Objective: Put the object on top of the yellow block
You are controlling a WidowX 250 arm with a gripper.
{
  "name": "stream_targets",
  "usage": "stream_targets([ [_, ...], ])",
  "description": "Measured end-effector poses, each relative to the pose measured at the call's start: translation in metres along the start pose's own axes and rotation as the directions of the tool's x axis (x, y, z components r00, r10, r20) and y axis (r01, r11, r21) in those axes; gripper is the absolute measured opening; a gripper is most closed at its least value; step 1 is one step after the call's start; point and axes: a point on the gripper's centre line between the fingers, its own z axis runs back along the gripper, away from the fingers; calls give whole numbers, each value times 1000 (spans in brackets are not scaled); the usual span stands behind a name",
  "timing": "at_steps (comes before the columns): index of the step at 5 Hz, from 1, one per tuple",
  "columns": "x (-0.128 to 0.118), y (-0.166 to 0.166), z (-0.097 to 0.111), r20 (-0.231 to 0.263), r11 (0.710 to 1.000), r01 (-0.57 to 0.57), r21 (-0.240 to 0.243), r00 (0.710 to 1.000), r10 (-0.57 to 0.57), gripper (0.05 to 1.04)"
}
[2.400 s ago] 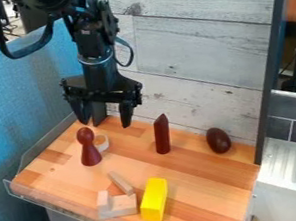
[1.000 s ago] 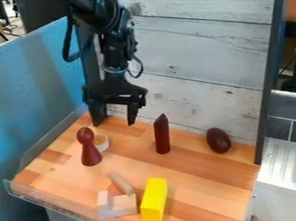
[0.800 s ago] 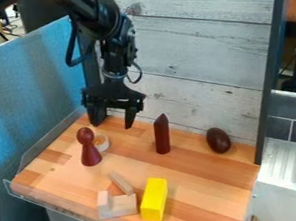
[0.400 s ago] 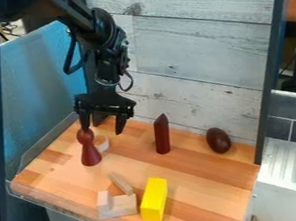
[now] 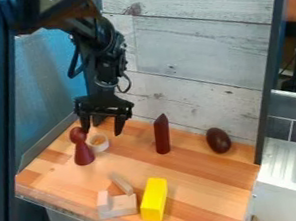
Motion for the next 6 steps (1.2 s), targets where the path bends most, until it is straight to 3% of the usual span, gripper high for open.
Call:
stream_targets([
  [2, 1, 3, -8, -38, 1000, -4, -26, 999, 3, 1000],
  [3, -5, -2, 4, -42, 997, 8, -81, 999, -12, 1000],
  [4, 2, 15, 32, -32, 988, -38, -150, 999, 34, 1000],
  [5, 7, 40, 34, -40, 985, -99, -139, 995, 94, 1000],
  [6, 7, 50, 36, -51, 988, -118, -99, 992, 114, 1000],
])
